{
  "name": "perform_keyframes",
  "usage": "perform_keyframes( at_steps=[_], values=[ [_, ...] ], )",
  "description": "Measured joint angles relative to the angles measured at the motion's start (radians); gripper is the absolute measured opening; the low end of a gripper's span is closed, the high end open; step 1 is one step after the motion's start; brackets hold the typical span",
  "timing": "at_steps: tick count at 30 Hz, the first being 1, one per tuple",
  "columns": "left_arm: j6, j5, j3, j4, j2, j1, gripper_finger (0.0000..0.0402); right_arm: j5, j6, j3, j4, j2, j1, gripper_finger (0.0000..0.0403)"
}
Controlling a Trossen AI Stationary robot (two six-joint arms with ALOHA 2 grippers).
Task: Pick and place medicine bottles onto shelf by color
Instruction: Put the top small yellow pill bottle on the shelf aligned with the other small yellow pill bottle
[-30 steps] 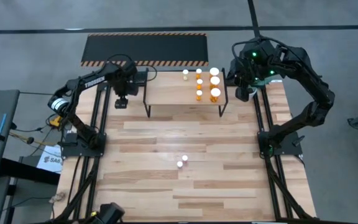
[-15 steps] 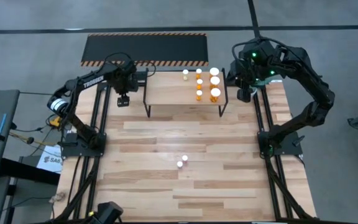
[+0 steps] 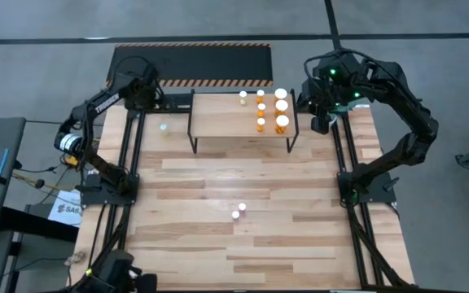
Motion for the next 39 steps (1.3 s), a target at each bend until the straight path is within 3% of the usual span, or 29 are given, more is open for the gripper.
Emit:
perform_keyframes(
  at_steps=[11, 18, 39],
  values=[
    [-0.341, 0.052, -0.001, 0.002, 0.053, 0.019, 0.0256, 0.000, -0.031, 0.000, -0.006, 0.000, 0.000, 0.0065],
    [-0.360, 0.089, 0.000, -0.061, 0.155, 0.024, 0.0256, -0.001, -0.085, 0.000, -0.051, 0.000, 0.000, 0.0065],
    [-0.421, 0.073, -0.050, -0.071, 0.187, -0.043, 0.0256, -0.001, -0.146, 0.000, -0.071, 0.000, 0.000, 0.0065]
  ],
)
